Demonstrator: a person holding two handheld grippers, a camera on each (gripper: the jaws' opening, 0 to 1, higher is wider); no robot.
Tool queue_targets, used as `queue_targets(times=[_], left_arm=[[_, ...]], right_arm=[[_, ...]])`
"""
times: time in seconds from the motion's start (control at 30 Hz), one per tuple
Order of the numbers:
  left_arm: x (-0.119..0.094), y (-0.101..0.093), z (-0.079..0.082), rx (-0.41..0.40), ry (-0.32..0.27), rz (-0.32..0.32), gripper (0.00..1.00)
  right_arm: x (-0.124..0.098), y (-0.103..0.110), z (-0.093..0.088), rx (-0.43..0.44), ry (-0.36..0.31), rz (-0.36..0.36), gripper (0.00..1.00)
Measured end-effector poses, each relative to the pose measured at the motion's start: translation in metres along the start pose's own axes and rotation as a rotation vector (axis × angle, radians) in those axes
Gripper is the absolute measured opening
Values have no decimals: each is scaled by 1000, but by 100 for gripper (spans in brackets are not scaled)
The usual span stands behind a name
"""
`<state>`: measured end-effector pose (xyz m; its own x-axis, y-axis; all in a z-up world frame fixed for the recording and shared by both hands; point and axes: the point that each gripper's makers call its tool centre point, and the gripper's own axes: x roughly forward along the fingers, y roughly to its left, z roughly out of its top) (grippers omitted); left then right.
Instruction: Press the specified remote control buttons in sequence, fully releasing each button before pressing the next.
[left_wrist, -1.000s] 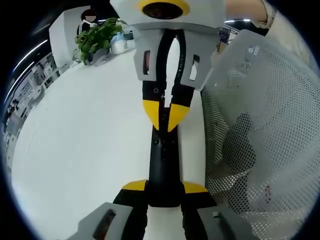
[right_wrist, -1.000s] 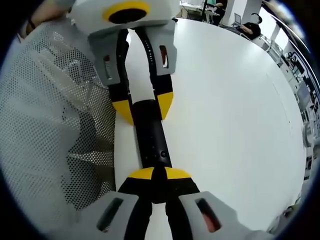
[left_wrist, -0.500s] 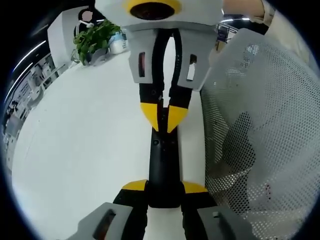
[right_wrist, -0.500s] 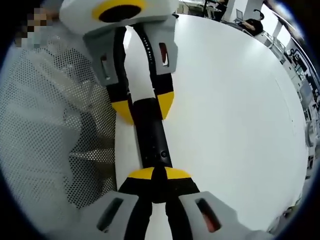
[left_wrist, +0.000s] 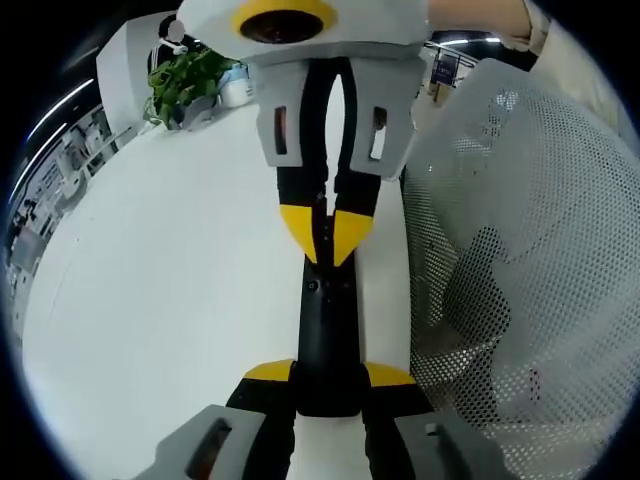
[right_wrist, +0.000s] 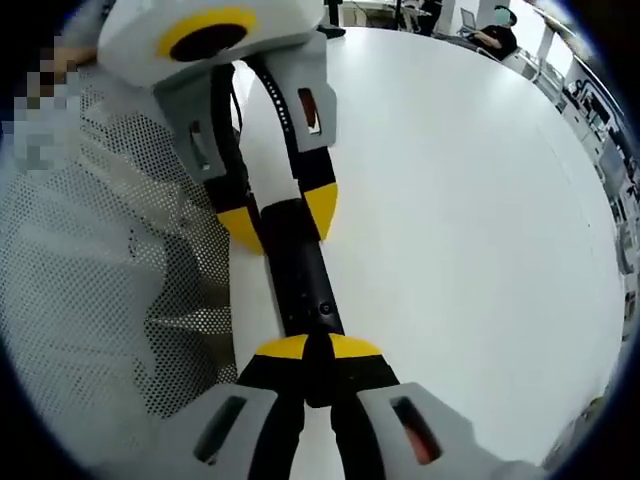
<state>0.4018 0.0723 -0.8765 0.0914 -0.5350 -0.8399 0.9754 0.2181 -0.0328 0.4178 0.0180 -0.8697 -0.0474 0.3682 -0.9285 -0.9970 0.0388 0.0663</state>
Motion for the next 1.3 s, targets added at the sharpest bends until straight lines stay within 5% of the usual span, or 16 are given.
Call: queue_targets(times=[0.47, 0.57, 1.07, 1.3], left_arm=[[0, 0, 0, -3, -4, 3, 25], [0, 0, 0, -4, -4, 1, 25], [0, 0, 0, -3, -6, -1, 25], [0, 0, 1, -10, -12, -1, 25]], right_arm=[[-1, 0, 2, -54, 0, -16, 5], [-1, 3, 6, -42, -7, -4, 12], [4, 4, 8, -80, 28, -42, 3], [4, 0, 10, -26, -6, -26, 0]])
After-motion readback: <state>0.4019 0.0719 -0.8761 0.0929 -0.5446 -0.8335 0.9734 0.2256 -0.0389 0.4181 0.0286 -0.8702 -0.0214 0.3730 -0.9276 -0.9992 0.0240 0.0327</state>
